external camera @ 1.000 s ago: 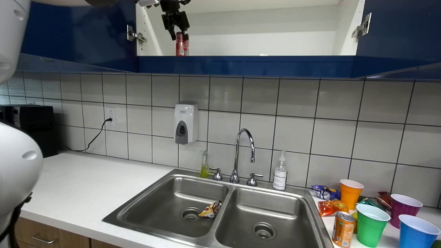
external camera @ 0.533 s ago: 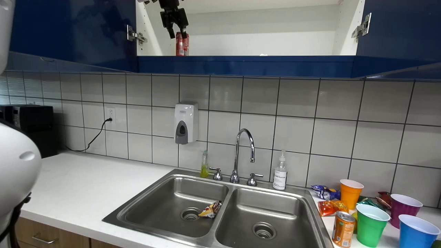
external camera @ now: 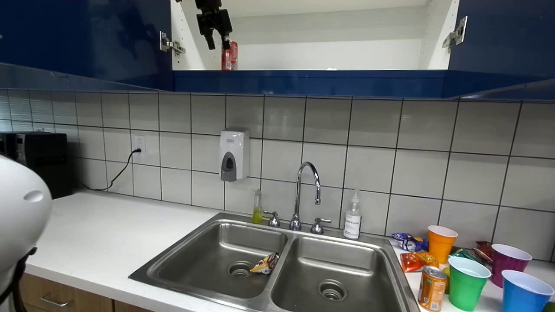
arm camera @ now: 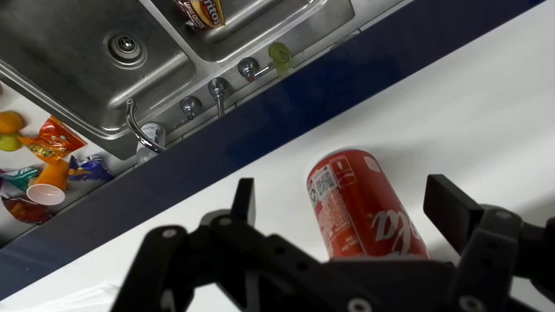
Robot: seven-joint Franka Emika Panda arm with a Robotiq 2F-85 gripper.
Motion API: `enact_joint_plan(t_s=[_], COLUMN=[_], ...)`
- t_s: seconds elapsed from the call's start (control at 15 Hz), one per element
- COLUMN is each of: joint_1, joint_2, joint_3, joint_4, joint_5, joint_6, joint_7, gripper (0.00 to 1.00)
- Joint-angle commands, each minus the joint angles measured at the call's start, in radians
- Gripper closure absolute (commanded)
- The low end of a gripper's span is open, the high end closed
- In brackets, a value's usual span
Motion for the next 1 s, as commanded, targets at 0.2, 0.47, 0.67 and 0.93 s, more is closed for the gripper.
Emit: enact_joint_plan(t_s=[0.2, 0.47, 0.67, 0.93], joint_1=[-0.009, -0.004, 0.000, -0.011], joint_2=[-0.169, -0.251, -0.310, -0.382], joint_3=[-0.028, -0.043, -0.052, -0.049], joint_4=[-0.231, -0.343, -0.425, -0.528], joint_5=[0.052, 0.068, 0.080, 0.103], joint_6=[0.038, 0.057, 0.067, 0.081], joint_7=[-0.035, -0.054, -0.074, -0.114], gripper=[0.00, 0.00, 0.00, 0.00])
